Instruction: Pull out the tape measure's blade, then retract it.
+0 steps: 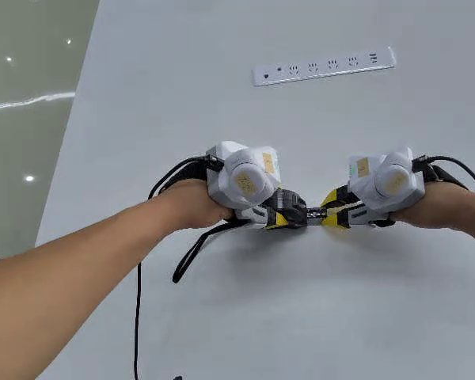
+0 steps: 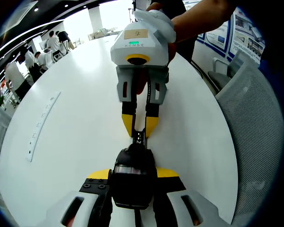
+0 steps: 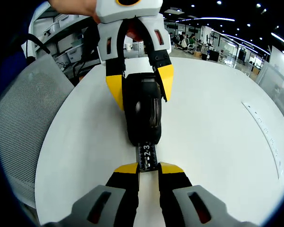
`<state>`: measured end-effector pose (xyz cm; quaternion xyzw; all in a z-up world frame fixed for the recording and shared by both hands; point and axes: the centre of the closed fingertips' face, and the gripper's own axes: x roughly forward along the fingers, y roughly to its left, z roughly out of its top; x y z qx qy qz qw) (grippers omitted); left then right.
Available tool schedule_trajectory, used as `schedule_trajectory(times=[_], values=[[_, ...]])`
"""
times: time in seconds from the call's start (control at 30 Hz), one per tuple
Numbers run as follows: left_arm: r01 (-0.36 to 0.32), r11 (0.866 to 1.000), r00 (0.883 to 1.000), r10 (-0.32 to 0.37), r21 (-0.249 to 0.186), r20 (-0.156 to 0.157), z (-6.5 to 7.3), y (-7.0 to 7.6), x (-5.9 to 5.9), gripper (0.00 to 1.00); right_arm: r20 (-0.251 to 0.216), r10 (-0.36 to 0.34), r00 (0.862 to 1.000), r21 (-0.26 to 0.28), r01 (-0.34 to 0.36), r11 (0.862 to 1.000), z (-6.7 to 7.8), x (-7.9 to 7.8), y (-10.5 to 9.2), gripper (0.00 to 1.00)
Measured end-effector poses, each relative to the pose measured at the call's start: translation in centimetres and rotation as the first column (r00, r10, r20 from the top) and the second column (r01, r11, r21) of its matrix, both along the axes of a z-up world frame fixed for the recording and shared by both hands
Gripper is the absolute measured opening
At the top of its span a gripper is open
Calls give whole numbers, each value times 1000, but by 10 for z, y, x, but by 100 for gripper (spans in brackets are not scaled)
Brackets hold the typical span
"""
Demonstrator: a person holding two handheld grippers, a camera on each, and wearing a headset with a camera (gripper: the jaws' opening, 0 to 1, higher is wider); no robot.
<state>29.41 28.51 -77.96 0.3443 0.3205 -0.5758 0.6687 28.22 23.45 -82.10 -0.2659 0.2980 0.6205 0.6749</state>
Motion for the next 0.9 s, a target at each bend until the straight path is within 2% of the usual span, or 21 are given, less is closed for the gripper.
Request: schedule_trajectory(times=[0.23,0.43,0.9], values=[[1,1000,1000,-1,3,1,0,0,0,29,-3,-12,1000,-6,12,1000,1,0,-13,11],[6,1000,1000,-6,5,3,0,0,0,29,-24,-36,999,-3,36,999,0,0,-23,11],[14,1000,1000,-14,7,6,0,0,0,29,-52,-61,997,-3,61,998,1,1,-38,10]])
